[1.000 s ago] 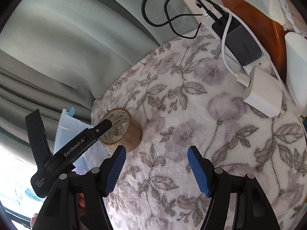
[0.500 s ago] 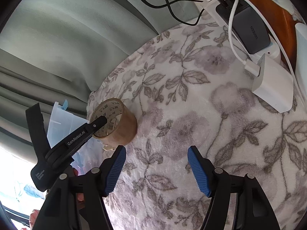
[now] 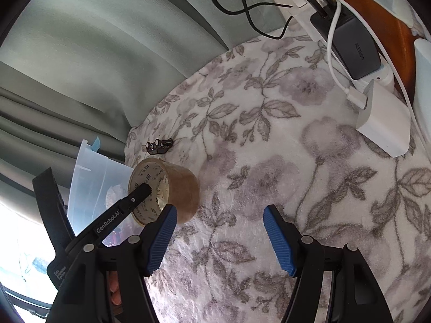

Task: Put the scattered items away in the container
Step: 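Close the left tool on the rim of the brown tape roll, then grasp the cream plastic holder with the right tool while the left tool holds the tape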

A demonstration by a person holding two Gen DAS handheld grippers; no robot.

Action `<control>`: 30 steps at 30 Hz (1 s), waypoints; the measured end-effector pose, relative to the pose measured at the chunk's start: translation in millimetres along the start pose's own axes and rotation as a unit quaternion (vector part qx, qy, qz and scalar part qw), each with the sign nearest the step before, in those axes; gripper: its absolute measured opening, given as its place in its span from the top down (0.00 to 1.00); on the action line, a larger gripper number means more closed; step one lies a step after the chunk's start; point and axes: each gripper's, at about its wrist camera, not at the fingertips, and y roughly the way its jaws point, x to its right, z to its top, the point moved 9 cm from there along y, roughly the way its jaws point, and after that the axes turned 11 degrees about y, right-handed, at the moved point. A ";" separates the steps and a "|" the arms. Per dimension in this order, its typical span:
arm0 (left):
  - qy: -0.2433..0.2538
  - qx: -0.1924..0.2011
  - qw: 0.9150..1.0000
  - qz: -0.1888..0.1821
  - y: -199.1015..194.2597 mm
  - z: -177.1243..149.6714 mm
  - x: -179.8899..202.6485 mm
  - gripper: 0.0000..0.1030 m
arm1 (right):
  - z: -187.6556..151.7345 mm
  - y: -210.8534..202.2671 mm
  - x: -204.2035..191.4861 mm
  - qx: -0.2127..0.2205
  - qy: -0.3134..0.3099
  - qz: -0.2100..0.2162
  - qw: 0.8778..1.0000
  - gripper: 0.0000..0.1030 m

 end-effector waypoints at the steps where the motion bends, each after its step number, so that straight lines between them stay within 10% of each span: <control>1: 0.001 -0.002 1.000 -0.002 -2.1 -3.8 0.6 0.87 | 0.1 0.2 -2.6 0.000 -0.003 0.001 1.000 0.32; 16: 0.003 -0.036 0.999 -0.014 -21.8 -59.0 -11.1 0.87 | 8.0 31.6 -67.5 -0.025 -0.112 0.020 0.993 0.32; 30: 0.016 -0.046 0.999 -0.013 -24.3 -83.4 -13.8 0.90 | -36.8 124.5 -108.0 -0.128 -0.268 -0.032 0.954 0.32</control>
